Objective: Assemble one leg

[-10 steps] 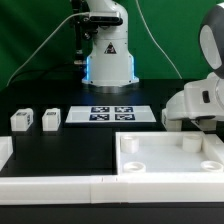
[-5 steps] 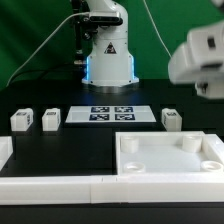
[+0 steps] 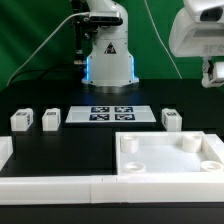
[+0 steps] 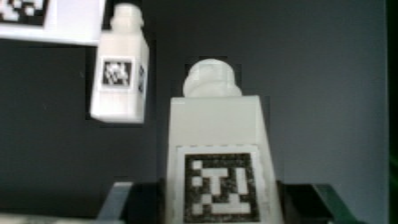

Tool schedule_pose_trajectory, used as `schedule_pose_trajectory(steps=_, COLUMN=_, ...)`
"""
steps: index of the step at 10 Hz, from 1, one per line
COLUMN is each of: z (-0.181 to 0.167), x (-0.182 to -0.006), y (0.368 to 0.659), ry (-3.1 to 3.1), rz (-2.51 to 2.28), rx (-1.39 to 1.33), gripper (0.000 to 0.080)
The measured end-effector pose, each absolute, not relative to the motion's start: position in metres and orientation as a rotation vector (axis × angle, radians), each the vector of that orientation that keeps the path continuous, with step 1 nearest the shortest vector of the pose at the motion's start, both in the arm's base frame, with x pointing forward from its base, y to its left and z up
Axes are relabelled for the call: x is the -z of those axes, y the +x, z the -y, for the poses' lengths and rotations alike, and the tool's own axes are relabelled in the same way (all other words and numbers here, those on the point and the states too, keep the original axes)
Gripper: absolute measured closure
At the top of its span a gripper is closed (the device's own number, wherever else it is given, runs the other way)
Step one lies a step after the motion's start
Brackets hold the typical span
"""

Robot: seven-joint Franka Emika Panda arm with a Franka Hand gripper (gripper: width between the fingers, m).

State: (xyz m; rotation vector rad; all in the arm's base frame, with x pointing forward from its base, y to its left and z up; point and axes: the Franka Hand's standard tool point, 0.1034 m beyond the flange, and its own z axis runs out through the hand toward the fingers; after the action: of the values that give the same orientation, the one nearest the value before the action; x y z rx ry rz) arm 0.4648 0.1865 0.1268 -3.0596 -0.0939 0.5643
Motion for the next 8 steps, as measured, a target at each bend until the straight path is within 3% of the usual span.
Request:
schedule_pose_trajectory(steps=2, z=-0.173, x=-0.131, y=0.511, ry=-3.081, rz=0.247, rx=-0.194, gripper=0.0508)
schedule_pose_trajectory(steps=4, z=-0.17, x=-0.148, y=0.542, ry=-3.048, rz=0.256, rx=0.21, gripper=0.0507)
schedule_pose_trajectory(steps=7, z=-0.179, x=-0.147, y=0.539, ry=-2.914, rz=0.253, rx=0.632, gripper=0.0507)
schedule_pose_trajectory(steps=8, z=-0.178, x=-0.143, y=0.534, ry=-2.913, rz=0.258, rx=0.631, gripper=0.0507)
